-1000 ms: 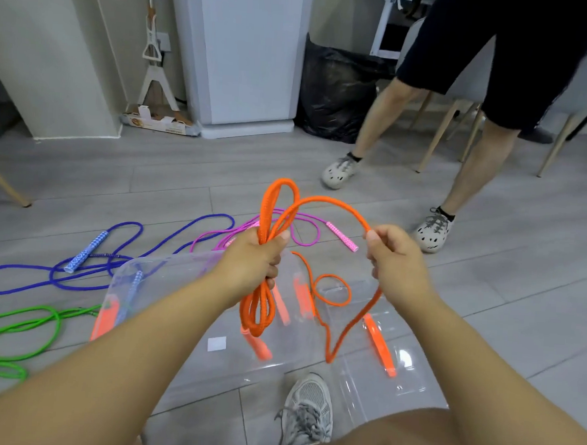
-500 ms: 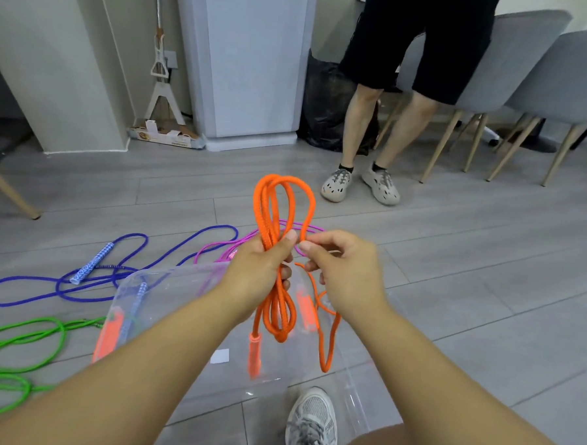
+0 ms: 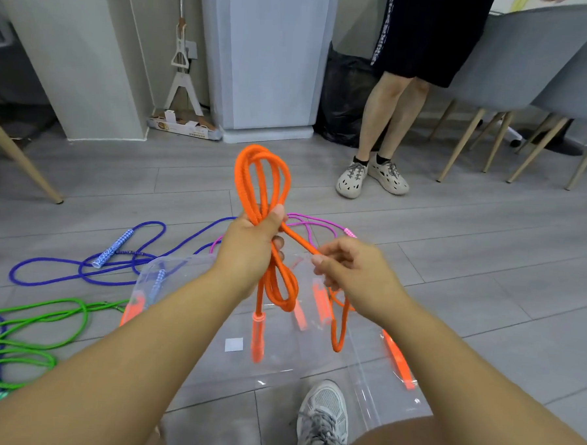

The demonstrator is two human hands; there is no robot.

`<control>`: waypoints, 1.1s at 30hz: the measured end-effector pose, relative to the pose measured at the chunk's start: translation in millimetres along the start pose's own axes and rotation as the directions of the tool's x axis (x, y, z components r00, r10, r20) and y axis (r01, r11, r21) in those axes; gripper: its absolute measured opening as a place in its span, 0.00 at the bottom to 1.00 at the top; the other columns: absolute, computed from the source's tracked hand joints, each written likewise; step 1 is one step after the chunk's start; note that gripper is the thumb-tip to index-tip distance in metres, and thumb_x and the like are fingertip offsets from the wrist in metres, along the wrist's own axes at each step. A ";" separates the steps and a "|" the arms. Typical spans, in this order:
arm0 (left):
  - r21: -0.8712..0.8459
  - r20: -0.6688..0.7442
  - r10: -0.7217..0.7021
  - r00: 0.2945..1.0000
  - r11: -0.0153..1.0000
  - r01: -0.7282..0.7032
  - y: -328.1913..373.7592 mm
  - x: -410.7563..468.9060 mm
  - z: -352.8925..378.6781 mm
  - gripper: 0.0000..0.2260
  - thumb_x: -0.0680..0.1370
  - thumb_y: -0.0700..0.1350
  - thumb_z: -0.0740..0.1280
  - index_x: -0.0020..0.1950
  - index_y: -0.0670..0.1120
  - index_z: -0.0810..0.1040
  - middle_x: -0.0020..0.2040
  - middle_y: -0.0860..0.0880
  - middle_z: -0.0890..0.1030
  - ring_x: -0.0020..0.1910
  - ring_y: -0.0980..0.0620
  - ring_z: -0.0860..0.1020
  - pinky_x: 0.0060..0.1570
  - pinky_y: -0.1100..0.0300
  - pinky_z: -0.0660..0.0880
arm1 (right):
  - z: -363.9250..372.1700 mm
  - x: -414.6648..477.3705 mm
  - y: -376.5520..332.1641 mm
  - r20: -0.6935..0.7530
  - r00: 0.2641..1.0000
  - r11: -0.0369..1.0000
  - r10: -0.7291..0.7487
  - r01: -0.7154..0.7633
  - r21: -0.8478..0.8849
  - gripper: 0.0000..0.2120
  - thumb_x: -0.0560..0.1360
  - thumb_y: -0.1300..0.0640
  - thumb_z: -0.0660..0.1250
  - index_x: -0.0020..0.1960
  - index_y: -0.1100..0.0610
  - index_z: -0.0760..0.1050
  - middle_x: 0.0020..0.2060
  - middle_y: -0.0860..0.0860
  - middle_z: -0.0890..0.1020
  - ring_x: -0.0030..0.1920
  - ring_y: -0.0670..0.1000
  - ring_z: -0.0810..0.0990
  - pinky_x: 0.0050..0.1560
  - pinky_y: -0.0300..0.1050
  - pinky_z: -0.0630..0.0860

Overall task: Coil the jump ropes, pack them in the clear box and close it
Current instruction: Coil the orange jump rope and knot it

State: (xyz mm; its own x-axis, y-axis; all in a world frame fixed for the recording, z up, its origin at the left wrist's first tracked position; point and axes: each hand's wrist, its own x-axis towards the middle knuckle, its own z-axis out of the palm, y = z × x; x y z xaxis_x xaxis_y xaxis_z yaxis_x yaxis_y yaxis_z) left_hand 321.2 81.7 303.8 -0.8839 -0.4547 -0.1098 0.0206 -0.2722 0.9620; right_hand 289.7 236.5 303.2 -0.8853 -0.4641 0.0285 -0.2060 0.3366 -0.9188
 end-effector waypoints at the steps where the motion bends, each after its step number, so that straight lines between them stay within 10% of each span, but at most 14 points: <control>1: -0.013 -0.003 0.002 1.000 1.000 -0.002 2.5 3.4 -4.2 0.12 0.80 0.47 0.61 0.42 0.42 0.75 0.27 0.48 0.72 0.23 0.56 0.69 0.29 0.59 0.68 | -5.0 -0.2 5.6 0.026 1.000 0.998 0.008 -0.006 -0.065 0.04 0.75 0.59 0.67 0.41 0.54 0.76 0.32 0.50 0.79 0.27 0.43 0.74 0.34 0.39 0.73; 14: -0.113 -0.143 0.008 0.990 0.993 -0.024 24.2 20.6 -45.6 0.18 0.83 0.47 0.56 0.35 0.41 0.69 0.24 0.49 0.78 0.26 0.53 0.80 0.41 0.50 0.79 | -39.1 0.2 49.4 -0.018 0.986 0.833 0.169 -0.152 -0.532 0.09 0.78 0.54 0.62 0.46 0.59 0.77 0.33 0.51 0.73 0.35 0.50 0.71 0.35 0.39 0.67; 22: 0.110 -0.074 0.096 0.993 0.990 -0.088 11.3 18.2 -41.4 0.15 0.81 0.47 0.60 0.35 0.46 0.66 0.22 0.55 0.68 0.20 0.57 0.69 0.31 0.56 0.70 | -4.7 -1.2 1.9 0.077 0.995 0.996 0.060 -0.055 -0.073 0.09 0.77 0.61 0.64 0.43 0.49 0.76 0.33 0.51 0.72 0.26 0.46 0.74 0.31 0.47 0.77; 33: 0.379 0.166 0.082 0.983 0.915 -0.141 6.3 7.2 -45.2 0.27 0.59 0.70 0.70 0.38 0.50 0.64 0.27 0.54 0.64 0.27 0.52 0.63 0.36 0.51 0.67 | 3.6 -13.0 -43.3 0.291 0.957 0.998 0.000 0.019 -0.065 0.10 0.78 0.61 0.61 0.40 0.57 0.76 0.19 0.39 0.71 0.22 0.38 0.68 0.26 0.28 0.63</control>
State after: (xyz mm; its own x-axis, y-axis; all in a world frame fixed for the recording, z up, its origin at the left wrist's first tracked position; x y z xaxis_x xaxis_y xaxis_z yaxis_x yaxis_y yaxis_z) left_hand 336.0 38.4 297.7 -0.9444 -0.3286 0.0128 -0.0339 0.1360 0.9901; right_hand 311.7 225.0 341.2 -0.7258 -0.6823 -0.0877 -0.2500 0.3805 -0.8903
